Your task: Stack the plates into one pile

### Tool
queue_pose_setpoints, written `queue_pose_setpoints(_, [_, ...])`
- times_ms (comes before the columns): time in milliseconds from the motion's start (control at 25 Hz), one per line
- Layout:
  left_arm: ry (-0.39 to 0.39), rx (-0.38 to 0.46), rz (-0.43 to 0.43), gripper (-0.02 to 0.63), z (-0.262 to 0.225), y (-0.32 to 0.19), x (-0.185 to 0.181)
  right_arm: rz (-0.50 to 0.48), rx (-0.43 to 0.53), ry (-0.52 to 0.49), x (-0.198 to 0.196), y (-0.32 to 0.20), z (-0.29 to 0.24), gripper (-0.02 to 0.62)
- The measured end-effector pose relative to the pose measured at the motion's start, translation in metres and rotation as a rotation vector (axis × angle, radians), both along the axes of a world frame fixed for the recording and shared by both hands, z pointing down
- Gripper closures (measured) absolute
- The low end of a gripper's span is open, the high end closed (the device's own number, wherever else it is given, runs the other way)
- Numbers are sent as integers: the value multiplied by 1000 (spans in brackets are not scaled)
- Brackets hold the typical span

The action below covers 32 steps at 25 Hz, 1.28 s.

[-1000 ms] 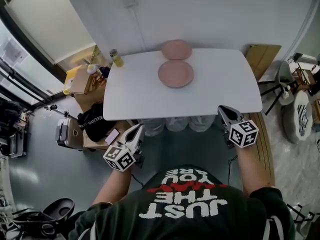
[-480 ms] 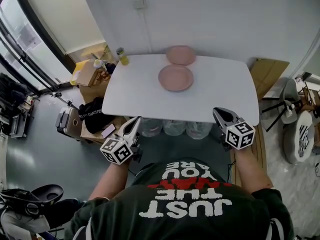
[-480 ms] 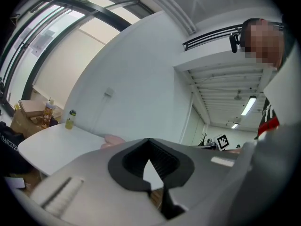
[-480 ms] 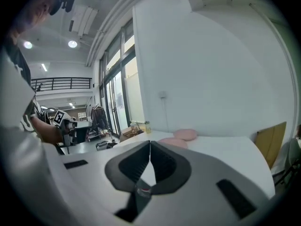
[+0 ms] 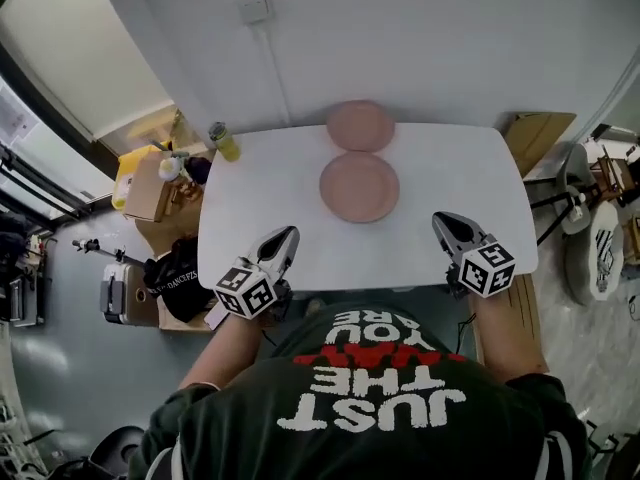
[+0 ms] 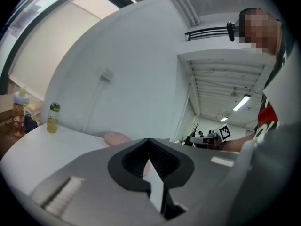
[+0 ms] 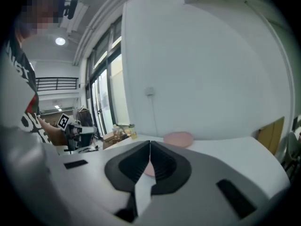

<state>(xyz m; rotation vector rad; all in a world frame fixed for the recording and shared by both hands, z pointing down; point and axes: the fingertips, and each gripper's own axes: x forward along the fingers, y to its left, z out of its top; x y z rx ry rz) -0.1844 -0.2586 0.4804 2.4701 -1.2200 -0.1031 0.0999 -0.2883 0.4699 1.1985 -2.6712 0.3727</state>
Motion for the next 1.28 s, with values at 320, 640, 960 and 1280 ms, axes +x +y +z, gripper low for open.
queue_pose_setpoints(320, [-91, -330, 175, 594, 96, -109, -6, 99, -33, 20, -35, -82, 2, 589])
queue_pose_setpoints(640, [32, -767, 79, 414, 204, -156, 44, -26, -94, 53, -31, -122, 27, 589])
queue_pose_setpoints(960, [90, -980, -101, 432, 268, -175, 49, -49, -123, 50, -11, -131, 46, 589])
queue_pose_setpoints(1280, [246, -1085, -132, 545, 270, -165, 48, 28, -143, 45, 17, -121, 50, 589])
